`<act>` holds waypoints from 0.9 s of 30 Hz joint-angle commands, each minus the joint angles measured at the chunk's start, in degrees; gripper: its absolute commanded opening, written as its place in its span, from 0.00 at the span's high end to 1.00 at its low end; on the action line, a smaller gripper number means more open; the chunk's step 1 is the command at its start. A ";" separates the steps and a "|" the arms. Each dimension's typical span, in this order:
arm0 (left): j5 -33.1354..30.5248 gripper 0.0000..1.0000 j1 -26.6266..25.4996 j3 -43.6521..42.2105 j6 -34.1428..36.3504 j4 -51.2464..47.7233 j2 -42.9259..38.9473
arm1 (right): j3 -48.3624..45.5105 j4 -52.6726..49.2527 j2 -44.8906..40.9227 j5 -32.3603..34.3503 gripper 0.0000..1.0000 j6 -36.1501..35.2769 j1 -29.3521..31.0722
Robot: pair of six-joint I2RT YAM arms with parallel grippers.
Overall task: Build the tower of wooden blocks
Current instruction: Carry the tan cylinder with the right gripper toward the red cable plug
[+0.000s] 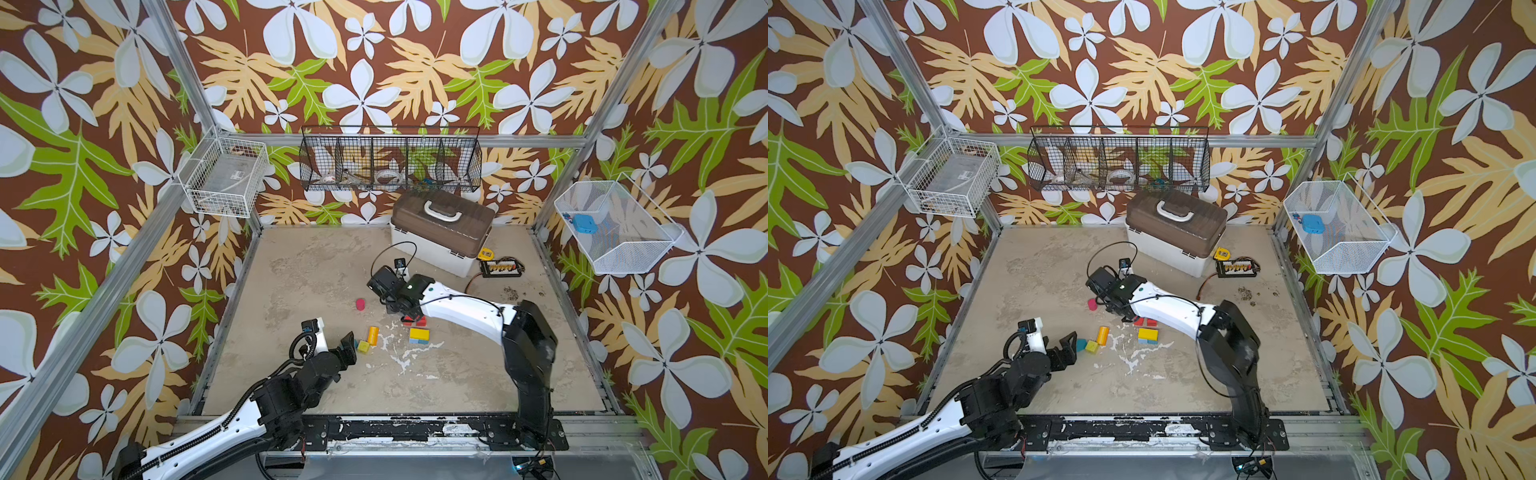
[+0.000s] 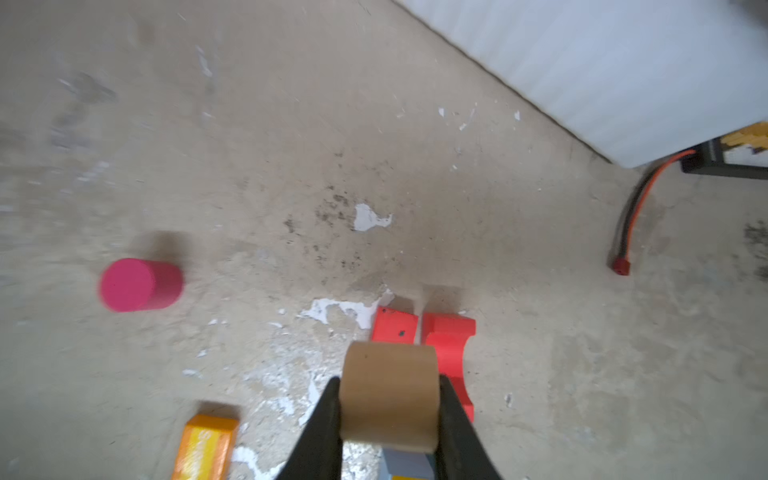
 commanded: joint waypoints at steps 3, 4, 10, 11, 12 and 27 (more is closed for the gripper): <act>0.45 0.07 0.00 -0.29 0.43 0.35 -0.94 | 16.54 -16.19 14.24 5.35 0.90 -5.79 -0.64; 0.54 0.07 -0.06 -0.37 0.52 0.38 -0.98 | 18.59 -17.06 16.21 5.61 0.90 -6.67 -0.78; 0.46 0.07 -0.04 -0.23 0.52 0.39 -0.70 | 21.40 -16.93 19.95 5.75 0.93 -10.53 -2.49; 0.35 0.07 0.00 -0.30 0.52 0.43 -0.67 | 21.45 -16.81 20.44 5.87 0.93 -11.73 -2.54; 0.28 0.07 -0.02 -0.30 0.52 0.42 -0.67 | 21.70 -17.25 21.10 6.41 0.92 -12.32 -2.76; 0.19 0.07 -0.06 -0.21 0.44 0.41 -0.33 | 15.78 -17.60 23.19 10.30 0.89 -13.92 -9.81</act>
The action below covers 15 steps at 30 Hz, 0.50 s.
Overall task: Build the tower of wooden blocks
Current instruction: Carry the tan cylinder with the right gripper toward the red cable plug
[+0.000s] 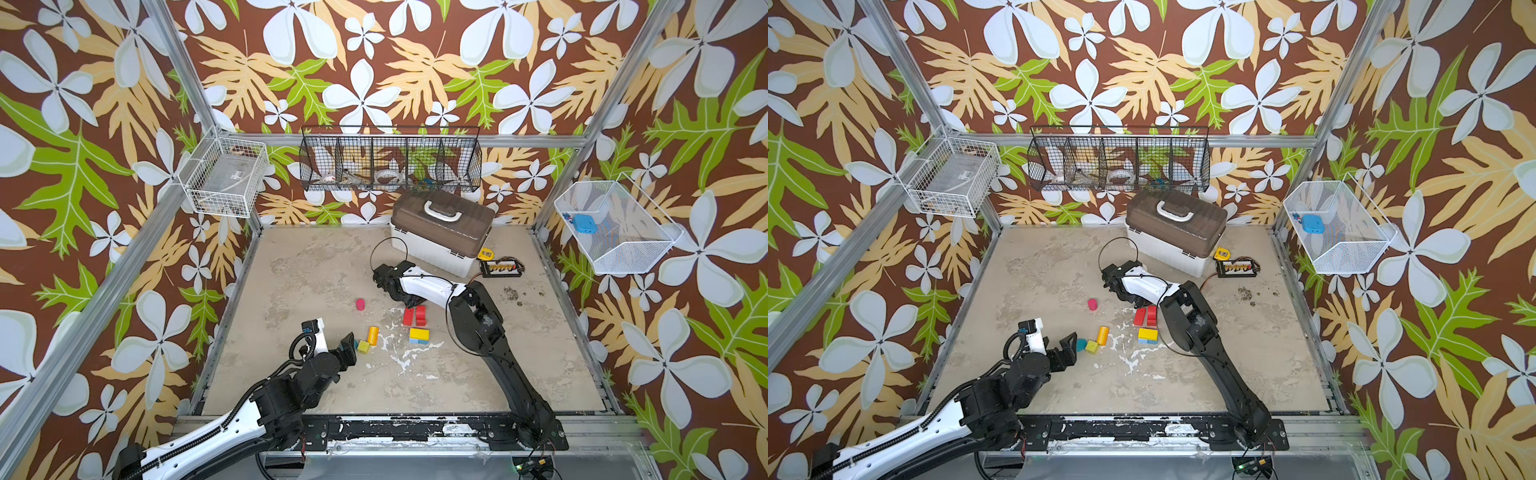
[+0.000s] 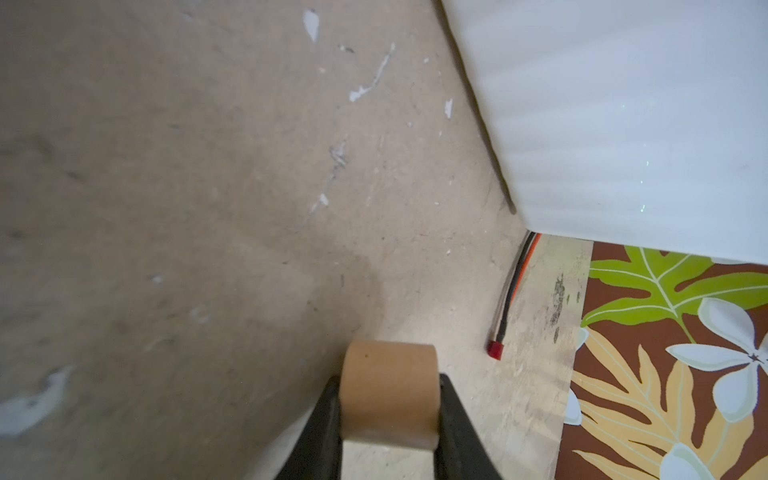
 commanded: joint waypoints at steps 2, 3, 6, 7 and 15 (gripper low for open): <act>-0.31 0.07 -0.08 0.14 0.19 0.38 0.10 | -0.46 0.04 0.37 -2.24 0.84 -1.25 0.05; -0.27 0.07 -0.01 0.15 0.19 0.46 0.10 | -0.41 0.11 0.54 -2.58 0.82 -1.48 0.09; -0.34 0.07 0.00 0.15 0.19 0.49 0.10 | -0.24 0.17 0.65 -3.14 0.71 -1.85 0.06; -0.33 0.07 0.00 0.14 0.22 0.44 0.11 | -0.24 0.22 0.56 -3.08 0.67 -1.81 0.10; -0.33 0.07 -0.05 0.16 0.22 0.49 0.12 | -0.15 0.26 0.00 -3.62 0.57 -1.88 0.05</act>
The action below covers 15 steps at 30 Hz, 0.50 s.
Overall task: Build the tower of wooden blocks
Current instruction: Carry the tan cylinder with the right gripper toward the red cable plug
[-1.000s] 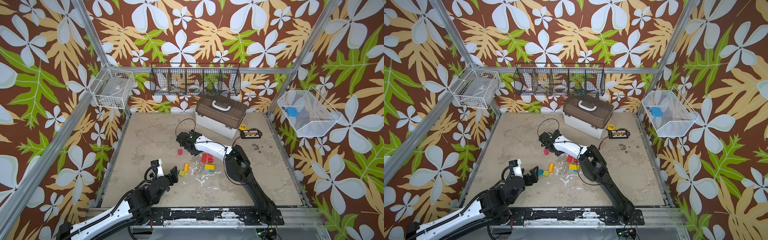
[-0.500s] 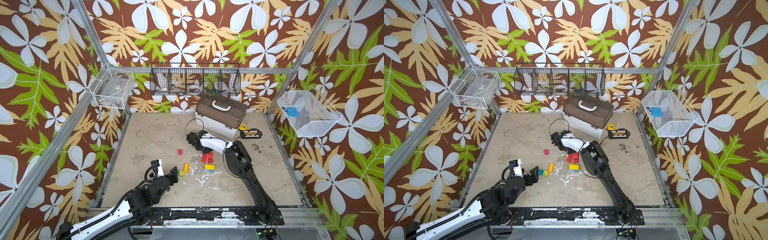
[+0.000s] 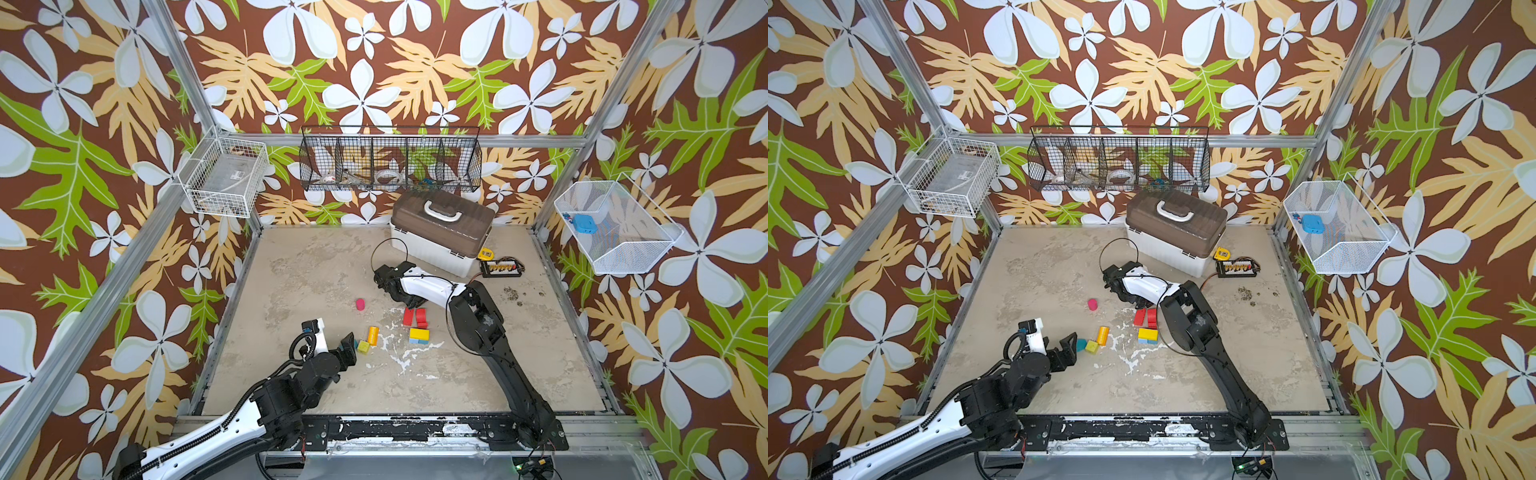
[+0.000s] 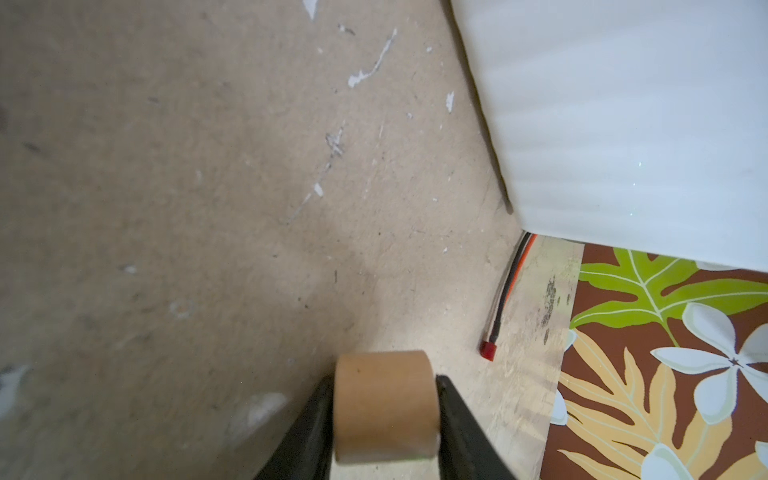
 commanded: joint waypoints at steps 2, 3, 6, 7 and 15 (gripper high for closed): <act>-0.28 0.07 -0.01 0.14 0.22 0.42 0.05 | 0.22 0.46 -0.41 -4.32 0.57 -0.14 0.11; -0.31 0.07 -0.03 0.17 0.22 0.41 0.07 | 0.40 0.53 -0.47 -4.44 0.57 -0.24 0.11; -0.31 0.07 -0.01 0.14 0.24 0.35 0.01 | 1.21 0.28 -0.77 -4.82 0.57 -0.23 0.12; -0.31 0.07 0.00 0.20 0.22 0.36 0.07 | 1.27 0.43 -0.87 -5.14 0.58 -0.23 0.05; -0.29 0.07 -0.03 0.14 0.22 0.42 0.05 | 1.94 0.79 -0.85 -5.71 0.60 -0.66 0.12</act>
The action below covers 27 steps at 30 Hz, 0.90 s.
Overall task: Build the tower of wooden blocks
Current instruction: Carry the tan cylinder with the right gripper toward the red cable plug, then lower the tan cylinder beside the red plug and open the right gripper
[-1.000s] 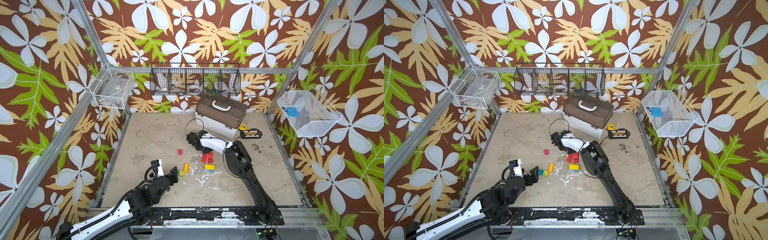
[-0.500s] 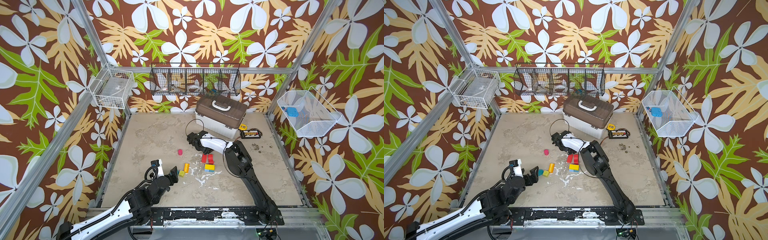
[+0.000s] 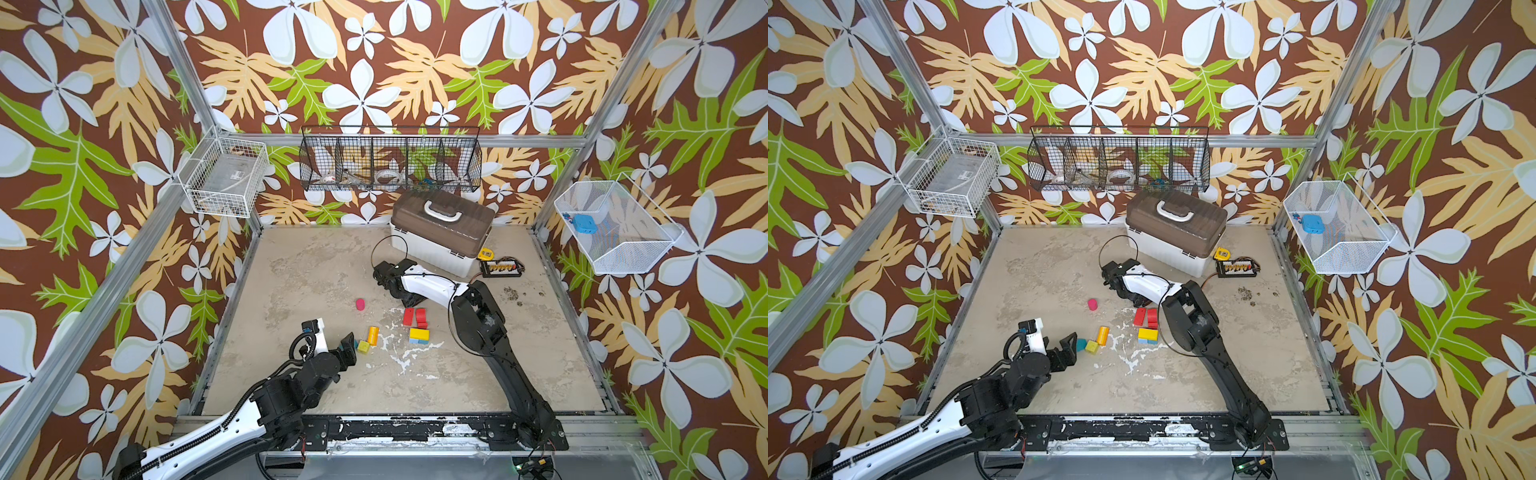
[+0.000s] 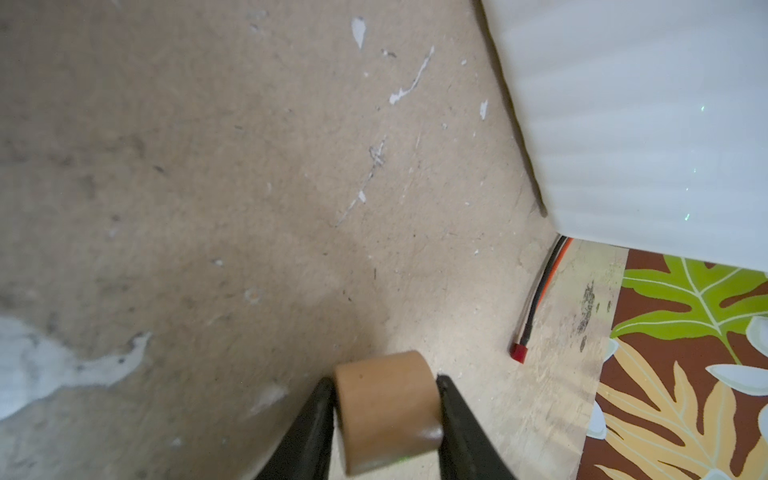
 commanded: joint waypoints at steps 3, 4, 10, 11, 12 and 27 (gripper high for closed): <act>-0.22 0.07 -0.01 0.14 0.22 0.41 0.03 | 3.36 -4.00 2.34 3.31 0.65 0.64 0.16; -0.26 0.07 0.01 0.18 0.22 0.44 0.07 | 4.34 -5.55 3.23 4.56 0.67 1.17 0.16; -0.25 0.07 0.05 0.12 0.22 0.42 0.07 | 1.51 -8.19 3.31 7.13 0.69 3.44 -1.81; -0.22 0.07 0.00 0.14 0.29 0.46 0.07 | -0.34 -7.30 2.35 6.99 0.70 3.59 -2.67; -0.22 0.07 -0.01 0.16 0.24 0.46 0.06 | -2.15 -6.80 1.43 6.98 0.70 3.95 -3.54; 0.13 0.07 -0.02 -0.02 0.57 0.58 -0.68 | -19.59 -4.02 -4.78 5.55 0.66 5.48 -10.81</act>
